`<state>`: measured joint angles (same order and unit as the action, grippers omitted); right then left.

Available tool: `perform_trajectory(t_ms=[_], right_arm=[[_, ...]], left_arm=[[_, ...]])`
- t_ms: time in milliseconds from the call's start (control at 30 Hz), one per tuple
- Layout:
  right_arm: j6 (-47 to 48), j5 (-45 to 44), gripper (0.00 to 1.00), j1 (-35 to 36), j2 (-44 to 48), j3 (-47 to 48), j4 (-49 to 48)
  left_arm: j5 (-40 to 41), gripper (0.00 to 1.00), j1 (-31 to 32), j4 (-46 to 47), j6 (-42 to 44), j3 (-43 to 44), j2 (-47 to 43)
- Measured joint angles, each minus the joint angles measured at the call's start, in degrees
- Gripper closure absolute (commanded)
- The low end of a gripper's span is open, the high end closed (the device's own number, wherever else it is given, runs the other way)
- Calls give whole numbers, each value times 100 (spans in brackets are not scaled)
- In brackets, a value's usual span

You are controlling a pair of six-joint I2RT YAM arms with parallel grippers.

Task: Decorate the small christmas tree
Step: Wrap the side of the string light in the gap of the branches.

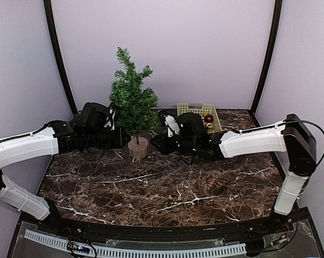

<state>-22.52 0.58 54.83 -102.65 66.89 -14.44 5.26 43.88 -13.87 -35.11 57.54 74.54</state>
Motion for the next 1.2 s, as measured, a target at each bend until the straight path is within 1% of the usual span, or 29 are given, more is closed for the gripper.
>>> perform_trajectory(t_ms=[67,133,233,333,433,533,700,800,933,1100,1200], right_arm=[[-35,72,56,-57,2,-81,-87],[0,179,44,-136,2,-232,-179],[24,302,30,-214,2,-455,-225],[157,498,20,-271,37,-675,-245],[256,717,14,-275,291,-988,-199],[358,960,11,-278,881,-1331,-149],[402,1239,8,-345,1985,-1631,-160],[400,1283,8,-468,2295,-1742,-234],[382,1272,10,-654,2124,-1860,-299],[385,1224,14,-726,1281,-1856,-411],[391,1215,21,-732,715,-1744,-431]], left_arm=[[20,100,-26,0,17,-33,-42],[22,100,-70,-20,33,-76,-107],[15,100,-146,-44,63,-138,-201],[-17,100,-245,-107,120,-186,-315],[-52,100,-348,-153,177,-229,-422],[-153,100,-483,-210,269,-271,-514],[-328,100,-654,-267,428,-328,-603],[-407,100,-699,-273,483,-328,-612],[-452,100,-715,-278,520,-328,-612],[-485,100,-737,-286,557,-330,-614],[-496,100,-741,-295,555,-341,-621]])
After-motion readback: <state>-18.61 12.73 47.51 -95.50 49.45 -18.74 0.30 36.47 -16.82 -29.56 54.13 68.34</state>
